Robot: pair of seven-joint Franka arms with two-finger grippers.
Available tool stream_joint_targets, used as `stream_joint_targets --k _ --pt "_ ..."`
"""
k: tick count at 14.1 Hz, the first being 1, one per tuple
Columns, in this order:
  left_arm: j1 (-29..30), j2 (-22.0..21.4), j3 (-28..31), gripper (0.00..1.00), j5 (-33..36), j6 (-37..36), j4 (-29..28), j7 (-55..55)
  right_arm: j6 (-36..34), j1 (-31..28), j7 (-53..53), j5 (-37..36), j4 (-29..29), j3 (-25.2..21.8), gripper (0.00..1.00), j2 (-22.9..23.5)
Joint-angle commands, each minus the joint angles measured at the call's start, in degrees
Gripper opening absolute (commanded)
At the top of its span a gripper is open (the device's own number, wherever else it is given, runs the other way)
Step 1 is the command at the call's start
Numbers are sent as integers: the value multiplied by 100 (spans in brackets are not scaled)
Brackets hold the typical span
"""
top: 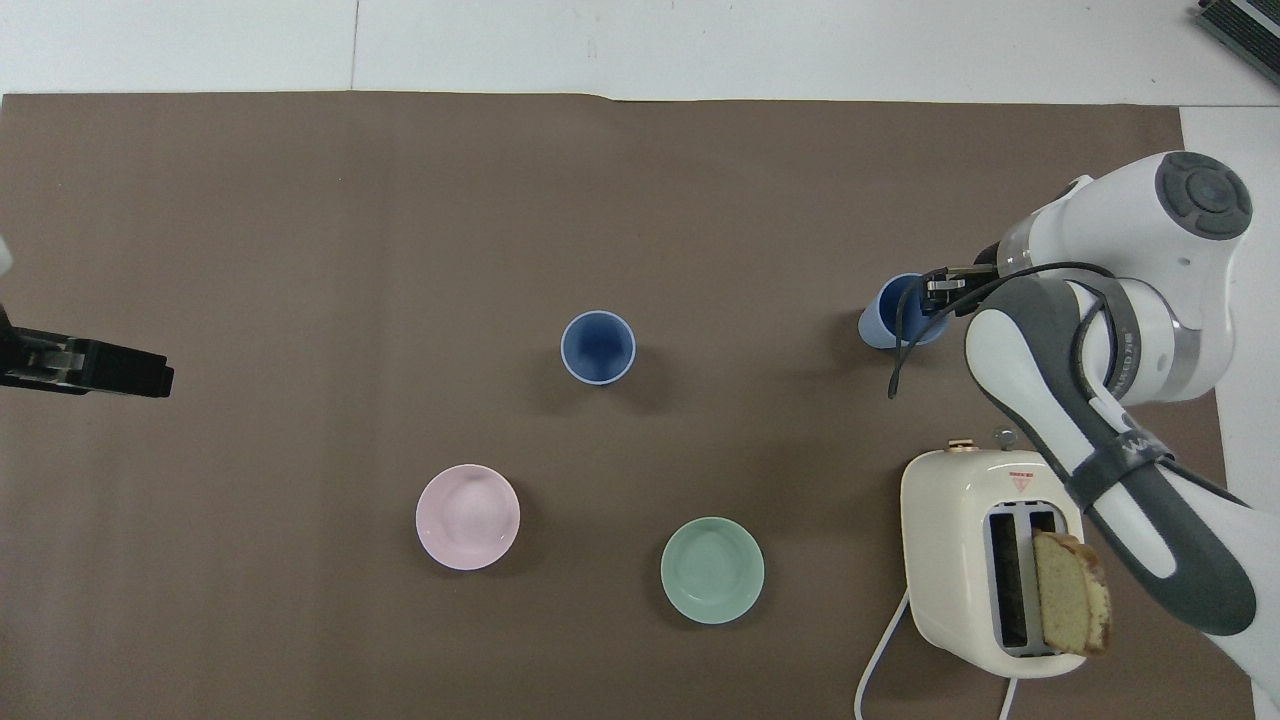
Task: Stack blue cups with both arms
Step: 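Grasp the second blue cup with the right gripper and lift it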
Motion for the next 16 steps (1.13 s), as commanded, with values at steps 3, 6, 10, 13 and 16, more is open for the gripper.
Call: stream_joint_targets --k 3,6,10,13,16 --pt "53 -50 -37 100 68 -134 58 32 150 -29 -144 31 -97 11 0 -27" --pt "62 -50 -46 100 68 -134 58 23 124 59 -74 31 16 11 0 8" --pt "62 -50 -46 100 68 -134 58 32 -244 200 119 31 385 19 0 -53" --pt "62 -50 -37 100 68 -134 58 32 -851 410 627 31 921 46 0 -132" --pt "62 -50 -46 100 68 -134 58 32 -1185 840 1339 13 1378 46 0 -167"
